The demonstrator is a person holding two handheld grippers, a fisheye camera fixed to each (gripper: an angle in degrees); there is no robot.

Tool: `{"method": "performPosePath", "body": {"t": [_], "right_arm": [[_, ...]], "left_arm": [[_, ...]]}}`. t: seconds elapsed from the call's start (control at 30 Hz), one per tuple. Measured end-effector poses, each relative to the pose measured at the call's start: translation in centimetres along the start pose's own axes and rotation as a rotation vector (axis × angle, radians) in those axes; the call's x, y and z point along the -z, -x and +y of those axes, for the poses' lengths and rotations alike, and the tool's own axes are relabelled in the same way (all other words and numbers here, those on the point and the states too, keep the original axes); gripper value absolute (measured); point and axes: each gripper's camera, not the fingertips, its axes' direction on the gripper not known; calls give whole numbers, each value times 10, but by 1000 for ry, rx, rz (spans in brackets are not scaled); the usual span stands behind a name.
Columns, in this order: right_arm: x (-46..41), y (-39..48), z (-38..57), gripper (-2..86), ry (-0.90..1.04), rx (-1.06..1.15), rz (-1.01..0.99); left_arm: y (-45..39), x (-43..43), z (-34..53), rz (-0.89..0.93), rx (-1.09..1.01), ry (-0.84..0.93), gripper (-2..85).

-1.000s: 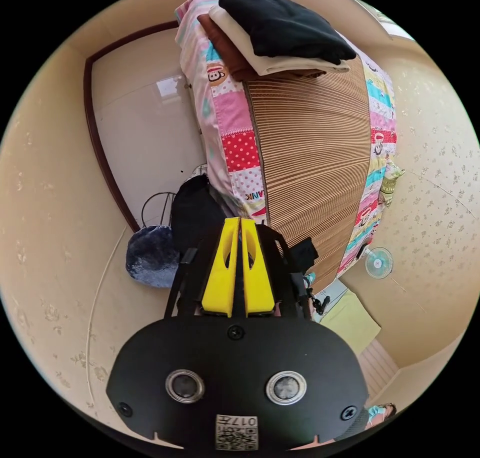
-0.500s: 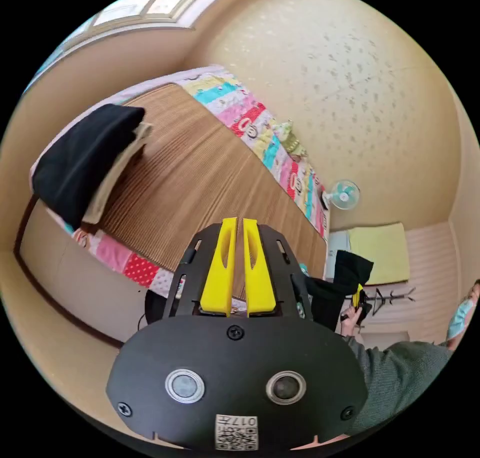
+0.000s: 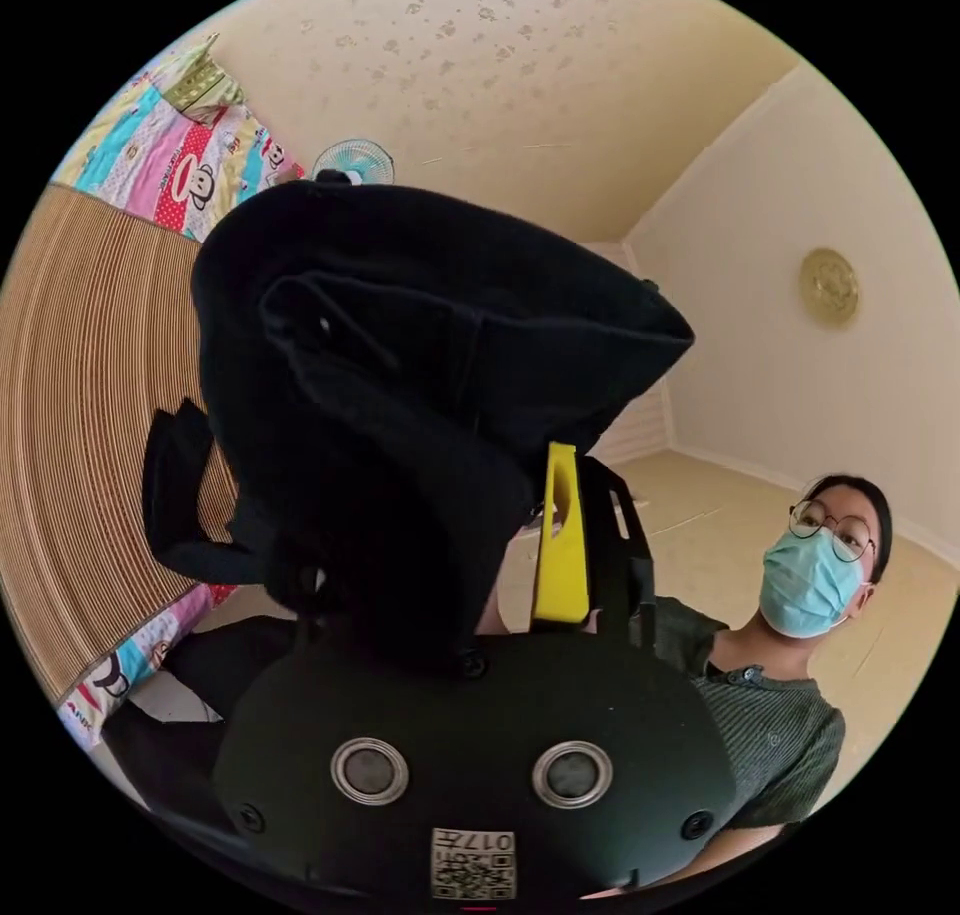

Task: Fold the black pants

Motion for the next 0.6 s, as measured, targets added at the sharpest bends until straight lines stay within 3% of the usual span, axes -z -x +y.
{"method": "performPosePath", "body": {"t": [0.17, 0.33, 0.6], "right_arm": [[-23, -23, 54, 138, -75, -122, -247], [-31, 5, 74, 145, -173, -44, -109], [-65, 49, 95, 149, -162, 83, 153]], "left_arm": [[-16, -12, 46, 28, -113, 12, 113], [-53, -9, 69, -86, -220, 13, 82], [-144, -15, 115, -222, -469, -4, 40]]}}
